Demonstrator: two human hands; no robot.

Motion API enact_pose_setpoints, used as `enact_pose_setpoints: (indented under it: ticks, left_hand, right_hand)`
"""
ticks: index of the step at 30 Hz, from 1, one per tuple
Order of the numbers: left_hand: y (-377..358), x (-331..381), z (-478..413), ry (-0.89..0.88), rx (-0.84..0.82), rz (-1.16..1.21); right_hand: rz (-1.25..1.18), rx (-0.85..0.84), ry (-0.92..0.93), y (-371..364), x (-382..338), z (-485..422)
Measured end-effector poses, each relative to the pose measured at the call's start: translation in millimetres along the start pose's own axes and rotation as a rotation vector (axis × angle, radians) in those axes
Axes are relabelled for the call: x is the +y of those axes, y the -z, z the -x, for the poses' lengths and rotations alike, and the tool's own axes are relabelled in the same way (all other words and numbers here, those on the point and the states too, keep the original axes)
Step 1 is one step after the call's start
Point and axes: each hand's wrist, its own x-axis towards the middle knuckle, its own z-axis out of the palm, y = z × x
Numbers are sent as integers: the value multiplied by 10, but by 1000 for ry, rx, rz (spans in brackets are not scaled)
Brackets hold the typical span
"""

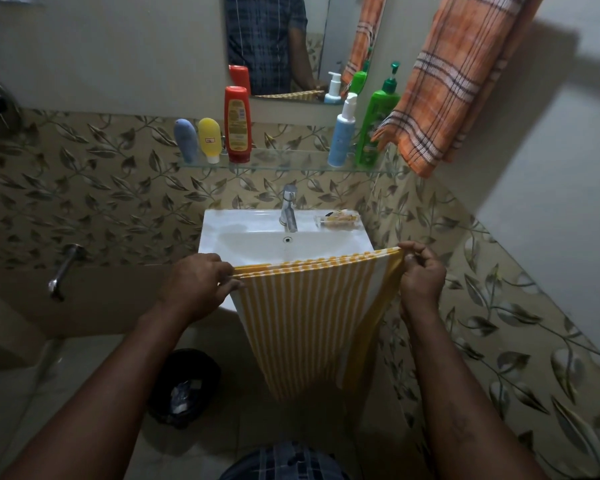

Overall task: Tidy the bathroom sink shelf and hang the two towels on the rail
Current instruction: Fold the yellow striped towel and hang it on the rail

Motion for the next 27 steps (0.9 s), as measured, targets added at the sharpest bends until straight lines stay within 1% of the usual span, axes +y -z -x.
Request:
enact_pose_setpoints:
  ticks: [2,4,6,8,12,16,18,23,27]
  left_hand:
    - [17,44,2,12,20,21]
    - [30,96,-10,21,-21,46]
    - [37,123,-40,45,-75,20]
    - [38,123,-68,67,-81,-26]
    - [15,147,-99,95,-11,-86]
    - [22,181,-101,123,79,-73]
    - [21,199,-100,169,114,-57]
    - [4,263,-111,350,166,144]
    - [-17,254,-139,488,197,428]
  right_hand:
    - [-2,-9,2,-10,10,-5]
    - [-5,11,-7,-7,25,-29]
    - [-3,16,-10,1,38,-54]
    - [-6,6,-4,7,37,-56]
    - [-9,-1,4,14,68,-66]
    - [-8,0,8,28,84,-85]
    - [-8,-8,10,29,79,-63]
    - [-19,16,-10,11,71,-24]
    - [-80,8,-38,-18,26,-7]
